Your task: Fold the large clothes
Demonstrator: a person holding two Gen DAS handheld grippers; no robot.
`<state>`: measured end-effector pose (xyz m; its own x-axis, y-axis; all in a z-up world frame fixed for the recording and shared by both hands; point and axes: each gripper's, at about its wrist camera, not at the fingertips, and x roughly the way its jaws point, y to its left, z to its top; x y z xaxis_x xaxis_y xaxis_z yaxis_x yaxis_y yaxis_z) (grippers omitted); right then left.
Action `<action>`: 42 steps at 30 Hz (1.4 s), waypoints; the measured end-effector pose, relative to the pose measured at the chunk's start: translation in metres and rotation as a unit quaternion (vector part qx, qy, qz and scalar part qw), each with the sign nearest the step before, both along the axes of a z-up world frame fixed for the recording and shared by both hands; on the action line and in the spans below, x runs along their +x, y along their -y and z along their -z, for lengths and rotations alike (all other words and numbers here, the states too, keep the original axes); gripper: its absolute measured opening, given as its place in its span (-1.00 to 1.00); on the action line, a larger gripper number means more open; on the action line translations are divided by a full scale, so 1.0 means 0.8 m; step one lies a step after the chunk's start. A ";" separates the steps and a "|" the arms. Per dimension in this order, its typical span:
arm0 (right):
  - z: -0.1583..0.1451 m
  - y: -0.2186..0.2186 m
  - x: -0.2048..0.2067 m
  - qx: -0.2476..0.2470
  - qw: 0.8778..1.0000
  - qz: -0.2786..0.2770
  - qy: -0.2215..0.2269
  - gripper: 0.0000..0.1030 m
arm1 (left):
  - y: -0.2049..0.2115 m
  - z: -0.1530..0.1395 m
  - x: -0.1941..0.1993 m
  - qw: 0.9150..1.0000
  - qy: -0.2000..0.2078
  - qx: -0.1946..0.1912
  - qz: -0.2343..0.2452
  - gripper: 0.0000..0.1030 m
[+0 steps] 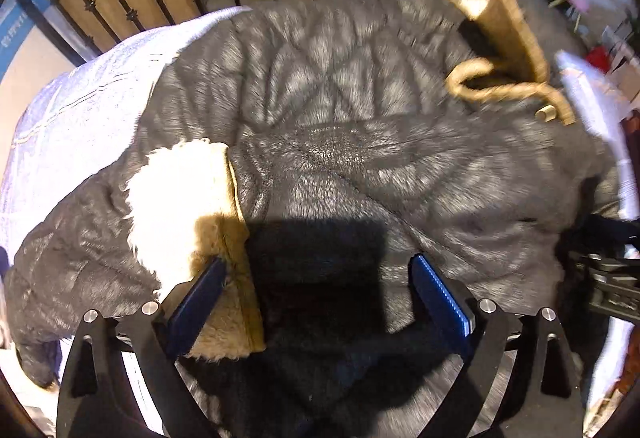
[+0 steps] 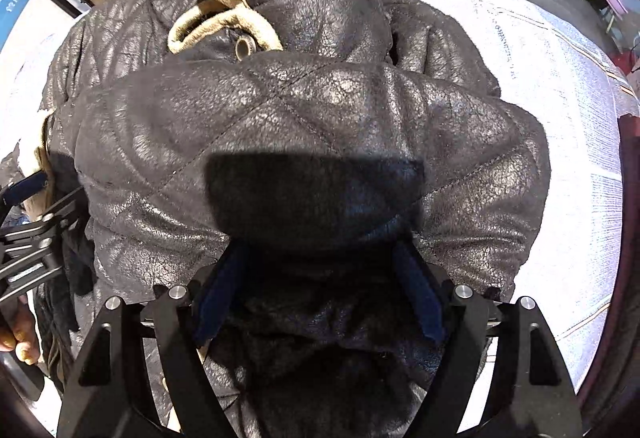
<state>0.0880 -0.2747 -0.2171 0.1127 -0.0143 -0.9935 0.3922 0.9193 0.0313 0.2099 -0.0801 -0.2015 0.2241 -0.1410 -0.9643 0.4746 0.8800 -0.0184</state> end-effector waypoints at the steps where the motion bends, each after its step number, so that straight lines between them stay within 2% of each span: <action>1: -0.015 -0.004 -0.007 -0.002 1.000 0.002 0.013 0.49 | -0.011 -0.016 -0.005 1.000 0.009 -0.021 -0.005 0.79; 3: -0.045 -0.009 -0.022 0.000 0.998 0.005 0.056 0.49 | -0.040 -0.047 -0.017 0.998 0.029 -0.054 -0.021 0.79; 5: -0.075 -0.016 -0.044 0.013 0.995 0.007 0.094 0.49 | -0.077 -0.067 -0.026 0.995 0.041 -0.072 -0.047 0.79; 7: -0.093 -0.024 -0.065 0.031 0.994 0.005 0.107 0.49 | -0.134 -0.080 -0.033 0.990 0.046 -0.086 -0.103 0.79; 9: -0.107 -0.033 -0.088 0.053 0.992 0.007 0.116 0.49 | -0.200 -0.083 -0.042 0.978 0.044 -0.103 -0.177 0.79; 10: -0.111 -0.040 -0.102 0.064 0.991 0.005 0.117 0.49 | -0.237 -0.082 -0.045 0.969 0.043 -0.106 -0.218 0.79; 11: -0.111 -0.047 -0.115 0.069 0.991 0.002 0.111 0.49 | -0.278 -0.080 -0.050 0.957 0.040 -0.108 -0.266 0.79; 13: -0.110 -0.059 -0.141 0.069 0.993 -0.006 0.099 0.49 | -0.357 -0.072 -0.058 0.927 0.033 -0.118 -0.353 0.77; 15: -0.108 -0.073 -0.157 0.066 0.994 -0.018 0.084 0.49 | -0.443 -0.062 -0.076 0.884 0.025 -0.132 -0.448 0.76; 17: -0.106 -0.089 -0.165 0.065 0.995 -0.031 0.070 0.49 | -0.518 -0.055 -0.089 0.831 0.028 -0.158 -0.533 0.76; 21: -0.110 -0.101 -0.181 0.052 0.995 -0.049 0.065 0.49 | -0.604 -0.043 -0.106 0.745 0.039 -0.210 -0.632 0.76; 23: -0.116 -0.108 -0.184 0.048 0.995 -0.049 0.065 0.49 | -0.621 -0.024 -0.096 0.719 0.020 -0.230 -0.655 0.76; 24: -0.117 -0.112 -0.185 0.050 0.996 -0.048 0.064 0.49 | -0.629 -0.013 -0.093 0.703 0.011 -0.236 -0.671 0.75; 25: -0.119 -0.115 -0.186 0.052 0.996 -0.047 0.063 0.49 | -0.632 -0.003 -0.091 0.691 0.009 -0.242 -0.681 0.75; 26: -0.122 -0.120 -0.187 0.052 0.995 -0.049 0.064 0.49 | -0.635 0.007 -0.086 0.684 0.005 -0.248 -0.686 0.74; 28: -0.126 -0.125 -0.189 0.051 0.995 -0.052 0.066 0.49 | -0.633 0.021 -0.083 0.674 -0.005 -0.243 -0.698 0.63; 30: -0.128 -0.131 -0.190 0.050 0.995 -0.056 0.064 0.49 | -0.630 0.036 -0.083 0.664 -0.016 -0.250 -0.705 0.36; 31: -0.130 -0.134 -0.192 0.048 0.995 -0.057 0.066 0.49 | -0.629 0.038 -0.080 0.661 -0.019 -0.249 -0.707 0.27; 32: -0.131 -0.135 -0.193 0.048 0.995 -0.057 0.068 0.49 | -0.627 0.038 -0.077 0.662 -0.020 -0.246 -0.708 0.12; 33: -0.132 -0.135 -0.194 0.050 0.995 -0.057 0.069 0.49 | -0.626 0.037 -0.074 0.666 -0.019 -0.241 -0.705 0.02; 36: -0.135 -0.133 -0.198 0.051 0.995 -0.052 0.074 0.49 | -0.622 0.017 -0.063 0.691 -0.004 -0.224 -0.687 -0.32; 39: -0.138 -0.127 -0.202 0.053 0.995 -0.041 0.080 0.46 | -0.621 -0.024 -0.059 0.716 0.035 -0.199 -0.668 -0.44; 40: -0.140 -0.124 -0.203 0.054 0.994 -0.037 0.083 0.43 | -0.624 -0.039 -0.054 0.722 0.050 -0.190 -0.664 -0.45; 42: -0.144 -0.116 -0.206 0.056 0.994 -0.028 0.090 0.35 | -0.640 -0.070 -0.044 0.725 0.074 -0.187 -0.659 -0.48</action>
